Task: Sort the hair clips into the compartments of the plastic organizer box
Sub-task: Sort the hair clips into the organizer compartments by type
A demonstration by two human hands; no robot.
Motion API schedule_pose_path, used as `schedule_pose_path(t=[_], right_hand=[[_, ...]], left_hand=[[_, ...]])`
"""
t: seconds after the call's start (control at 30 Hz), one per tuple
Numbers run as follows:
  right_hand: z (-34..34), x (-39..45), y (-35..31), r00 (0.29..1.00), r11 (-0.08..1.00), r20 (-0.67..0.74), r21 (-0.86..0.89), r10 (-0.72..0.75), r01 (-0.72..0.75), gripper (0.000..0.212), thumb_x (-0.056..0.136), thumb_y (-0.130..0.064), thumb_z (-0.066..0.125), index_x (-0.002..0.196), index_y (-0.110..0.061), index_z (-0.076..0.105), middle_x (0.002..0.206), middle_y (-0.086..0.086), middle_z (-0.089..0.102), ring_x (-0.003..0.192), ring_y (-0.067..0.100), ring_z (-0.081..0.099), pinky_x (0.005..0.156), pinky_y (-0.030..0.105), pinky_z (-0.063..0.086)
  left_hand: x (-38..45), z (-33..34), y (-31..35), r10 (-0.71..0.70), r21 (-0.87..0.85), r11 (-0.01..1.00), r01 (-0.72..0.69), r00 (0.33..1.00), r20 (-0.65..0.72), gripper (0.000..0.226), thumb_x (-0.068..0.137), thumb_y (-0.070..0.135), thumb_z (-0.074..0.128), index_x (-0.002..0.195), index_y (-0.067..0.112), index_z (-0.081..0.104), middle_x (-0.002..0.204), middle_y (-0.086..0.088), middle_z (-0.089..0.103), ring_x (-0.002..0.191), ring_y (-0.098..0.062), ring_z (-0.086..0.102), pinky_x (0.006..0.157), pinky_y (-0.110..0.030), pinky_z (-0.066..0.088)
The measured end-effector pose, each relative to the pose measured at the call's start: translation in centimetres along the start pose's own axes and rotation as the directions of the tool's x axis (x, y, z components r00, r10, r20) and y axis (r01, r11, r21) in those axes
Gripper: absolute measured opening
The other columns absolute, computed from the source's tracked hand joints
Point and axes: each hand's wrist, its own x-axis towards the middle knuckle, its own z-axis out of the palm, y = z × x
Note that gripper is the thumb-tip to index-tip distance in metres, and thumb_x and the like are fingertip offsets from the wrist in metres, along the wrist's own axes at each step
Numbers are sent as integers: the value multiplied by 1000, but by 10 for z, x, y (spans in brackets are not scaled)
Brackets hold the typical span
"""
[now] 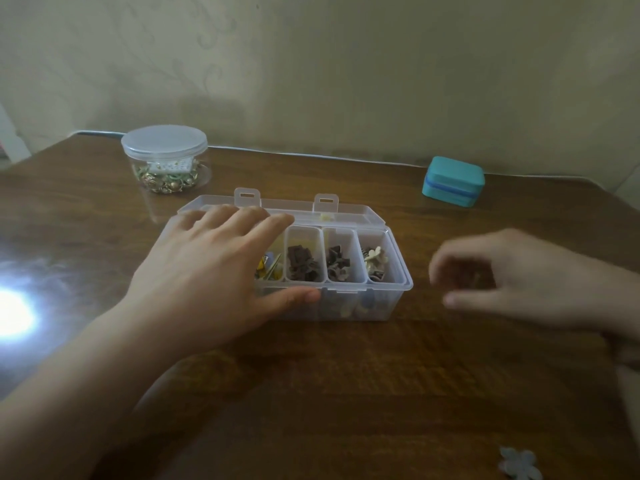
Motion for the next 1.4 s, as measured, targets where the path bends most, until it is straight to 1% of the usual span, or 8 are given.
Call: schedule_pose_path(t=[0.1, 0.2, 0.33, 0.5, 0.63, 0.8, 1.13, 1.4], right_hand=[[-1, 20, -22, 885, 954, -461, 235, -57, 184, 11, 78, -23, 74, 83, -28, 66, 81, -10, 71, 73, 8, 68, 66, 23, 54], [3, 48, -50, 784, 933, -613, 216, -101, 289, 9, 81, -22, 74, 82, -25, 66, 78, -8, 71, 72, 5, 68, 65, 16, 53], [14, 73, -66, 832, 969, -548, 145, -88, 198, 8, 84, -22, 72, 89, -24, 67, 83, -11, 69, 78, 2, 65, 71, 20, 55], [0, 25, -50, 770, 986, -636, 84, -58, 144, 16, 81, -46, 68, 90, -32, 68, 87, -16, 70, 82, 1, 64, 69, 8, 46], [31, -63, -42, 929, 995, -363, -90, -71, 40, 37, 79, -77, 48, 105, -52, 58, 106, -27, 62, 84, -5, 62, 62, 14, 50], [83, -100, -39, 978, 996, -199, -83, -60, 44, 23, 95, -59, 36, 98, -56, 59, 107, -31, 51, 95, -23, 52, 75, -6, 38], [22, 17, -87, 802, 968, -577, 74, -154, 239, 7, 84, -34, 66, 86, -28, 68, 81, -17, 65, 80, 3, 63, 68, 9, 43], [13, 81, -73, 855, 931, -516, 284, -51, 227, 24, 80, -42, 73, 102, -37, 66, 86, -20, 69, 64, 4, 64, 58, 17, 53]], left_hand=[[-1, 0, -1, 2, -1, 1000, -3, 1000, -10, 99, 75, 94, 9, 149, 33, 36, 145, 5, 52, 132, -25, 48, 107, -50, 40], [0, 1, -2, 9, -9, 1000, -9, 1000, 1, 97, 75, 95, 11, 149, 35, 34, 145, 6, 51, 133, -24, 47, 107, -50, 39], [-1, 2, -3, 13, -16, 1000, -13, 1000, -11, 98, 75, 95, 9, 149, 35, 32, 147, 7, 49, 134, -23, 45, 107, -51, 38], [-1, 3, -3, 12, -18, 1000, -12, 1000, -27, 100, 72, 95, 3, 148, 37, 28, 149, 9, 46, 136, -21, 42, 110, -48, 35], [0, 4, -4, 15, -29, 999, -16, 999, -38, 101, 71, 96, 2, 149, 36, 29, 149, 9, 45, 137, -21, 42, 110, -48, 33], [0, 5, -3, 10, -33, 999, -12, 999, -40, 101, 71, 96, 2, 149, 36, 29, 149, 8, 46, 136, -22, 42, 110, -49, 34], [-1, 4, -3, 7, -37, 999, -8, 999, -34, 98, 73, 96, 6, 148, 38, 27, 145, 9, 50, 134, -21, 46, 109, -50, 36], [-1, 6, -5, -3, -63, 998, 0, 998, -56, 97, 72, 97, 10, 145, 37, 31, 142, 7, 53, 132, -23, 46, 108, -51, 34]])
